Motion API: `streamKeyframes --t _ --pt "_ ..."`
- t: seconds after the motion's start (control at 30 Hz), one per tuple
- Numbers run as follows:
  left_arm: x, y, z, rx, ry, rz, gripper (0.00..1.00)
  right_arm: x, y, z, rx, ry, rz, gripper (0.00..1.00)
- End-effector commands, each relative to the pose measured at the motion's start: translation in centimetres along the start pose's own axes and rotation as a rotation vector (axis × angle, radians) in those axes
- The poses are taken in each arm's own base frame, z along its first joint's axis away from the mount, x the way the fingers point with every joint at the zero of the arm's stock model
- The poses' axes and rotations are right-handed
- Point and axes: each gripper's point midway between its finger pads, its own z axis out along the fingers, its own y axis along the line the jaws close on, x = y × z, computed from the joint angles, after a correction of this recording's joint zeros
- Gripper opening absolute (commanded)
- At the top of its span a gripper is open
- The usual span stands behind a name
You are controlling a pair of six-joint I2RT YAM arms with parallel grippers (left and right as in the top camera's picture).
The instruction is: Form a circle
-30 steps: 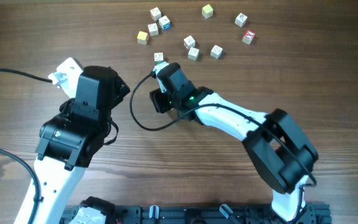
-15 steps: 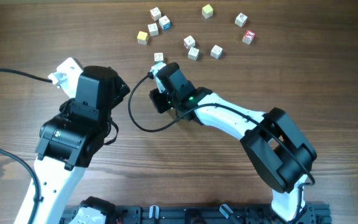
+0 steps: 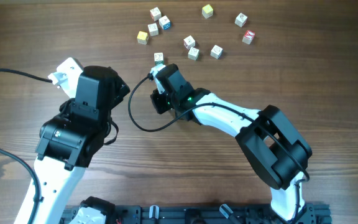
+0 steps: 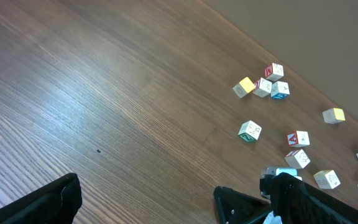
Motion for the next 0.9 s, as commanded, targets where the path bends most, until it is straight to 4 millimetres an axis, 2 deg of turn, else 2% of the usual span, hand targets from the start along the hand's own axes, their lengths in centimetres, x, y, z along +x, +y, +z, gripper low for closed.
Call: streamKeyframes --t 0.0,0.67,0.8,0.87 --pt "-0.6 0.1 0.0 -0.011 -0.02 0.006 1.0 -0.1 0.5 0.6 -0.018 0.003 0.006 0.13" --pt "-0.6 0.1 0.0 -0.011 -0.02 0.006 1.0 0.4 -0.1 0.6 0.012 0.021 0.035 0.14" --pt "-0.6 0.1 0.0 -0.011 -0.02 0.006 1.0 -0.7 0.3 -0.2 0.006 -0.002 0.052 0.17" --pt "-0.6 0.1 0.0 -0.011 -0.02 0.006 1.0 -2.3 0.7 -1.5 -0.004 -0.045 0.069 0.15"
